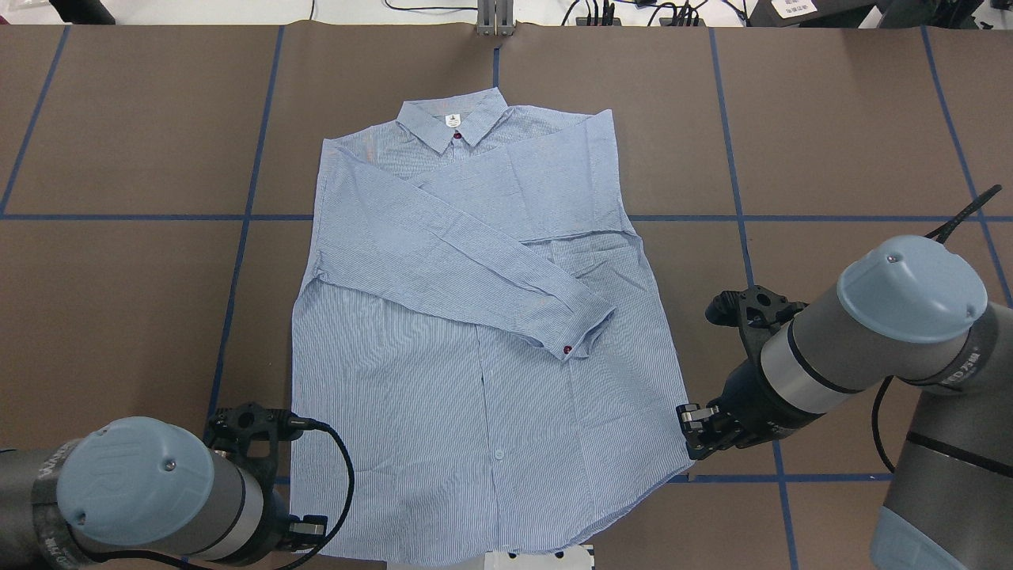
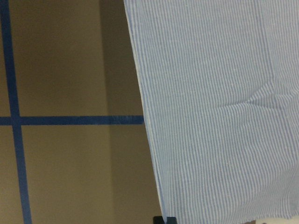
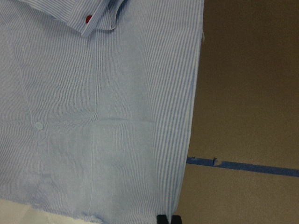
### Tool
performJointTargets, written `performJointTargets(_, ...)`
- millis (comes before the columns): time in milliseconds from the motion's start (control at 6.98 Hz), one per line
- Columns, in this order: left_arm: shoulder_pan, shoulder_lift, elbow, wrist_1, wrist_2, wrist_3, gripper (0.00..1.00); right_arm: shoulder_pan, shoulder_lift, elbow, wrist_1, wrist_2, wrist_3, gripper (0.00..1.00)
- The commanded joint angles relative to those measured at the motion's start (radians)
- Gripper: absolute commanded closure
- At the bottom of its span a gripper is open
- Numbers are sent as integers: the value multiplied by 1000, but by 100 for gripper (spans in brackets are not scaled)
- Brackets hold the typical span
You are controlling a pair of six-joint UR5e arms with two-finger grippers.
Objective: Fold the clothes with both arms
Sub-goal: 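Lift the hem with both grippers and carry it toward the collar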
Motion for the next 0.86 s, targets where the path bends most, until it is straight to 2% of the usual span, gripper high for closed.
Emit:
performJointTargets(0,-13,-31,2,4,-2,-4,100,9,9,-56,66,-8,-6,100)
performJointTargets(286,-110,-34,7,2,-2,8,100,84,12,-140,199,-11,-4,100)
performJointTargets(716,-274,-41,22,4,-40,100,100,167,102,-196,212,-8,-4,100)
